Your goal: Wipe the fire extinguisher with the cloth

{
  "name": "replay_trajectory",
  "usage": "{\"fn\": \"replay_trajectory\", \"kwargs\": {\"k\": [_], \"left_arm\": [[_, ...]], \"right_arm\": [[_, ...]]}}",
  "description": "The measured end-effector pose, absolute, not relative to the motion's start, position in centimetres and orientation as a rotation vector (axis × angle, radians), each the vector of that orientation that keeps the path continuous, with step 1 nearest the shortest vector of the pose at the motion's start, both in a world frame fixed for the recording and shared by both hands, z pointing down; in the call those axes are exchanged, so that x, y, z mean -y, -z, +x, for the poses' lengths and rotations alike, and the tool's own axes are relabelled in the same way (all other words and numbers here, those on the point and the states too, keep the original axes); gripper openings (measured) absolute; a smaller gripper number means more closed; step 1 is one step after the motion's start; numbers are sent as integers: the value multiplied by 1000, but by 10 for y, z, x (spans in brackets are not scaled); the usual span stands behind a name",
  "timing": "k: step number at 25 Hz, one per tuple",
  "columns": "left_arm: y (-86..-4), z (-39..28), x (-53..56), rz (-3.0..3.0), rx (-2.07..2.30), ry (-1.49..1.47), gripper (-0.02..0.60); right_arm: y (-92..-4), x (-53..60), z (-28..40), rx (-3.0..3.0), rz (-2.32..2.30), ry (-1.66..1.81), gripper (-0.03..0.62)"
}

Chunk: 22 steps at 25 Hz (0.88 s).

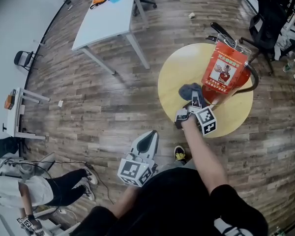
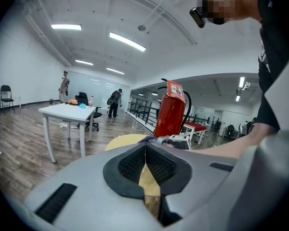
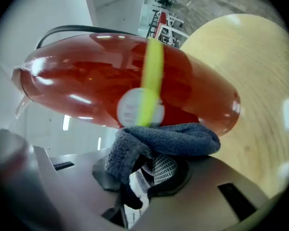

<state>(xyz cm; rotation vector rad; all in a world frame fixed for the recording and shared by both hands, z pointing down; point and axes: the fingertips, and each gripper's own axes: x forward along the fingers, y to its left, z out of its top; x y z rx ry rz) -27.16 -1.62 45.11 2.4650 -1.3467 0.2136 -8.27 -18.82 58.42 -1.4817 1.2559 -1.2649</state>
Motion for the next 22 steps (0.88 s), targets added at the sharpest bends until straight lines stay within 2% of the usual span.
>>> {"fn": "replay_trajectory", "kwargs": {"k": [6,10,13,18,22], "left_arm": [[-446,-260,15,2502,1307,-197,24],[-442,-252,17,2526,1286,-185,23],[-442,-249,13,2529,1276,-193,23],[-445,-249,11,2529,1274,-220,23],[-447,-254,14,2515,1293,-235,24]], "right_arm": [[-407,203,-83,-1237,-1140,1011,87],[-338,200,-80,-1290,-1039,790,87],[-378,215,-80,-1247,-1112,832,87],[-541,215,-80,-1164,-1380,1134,87],[-627,180,-80,-1308,-1563,1286,87]]}}
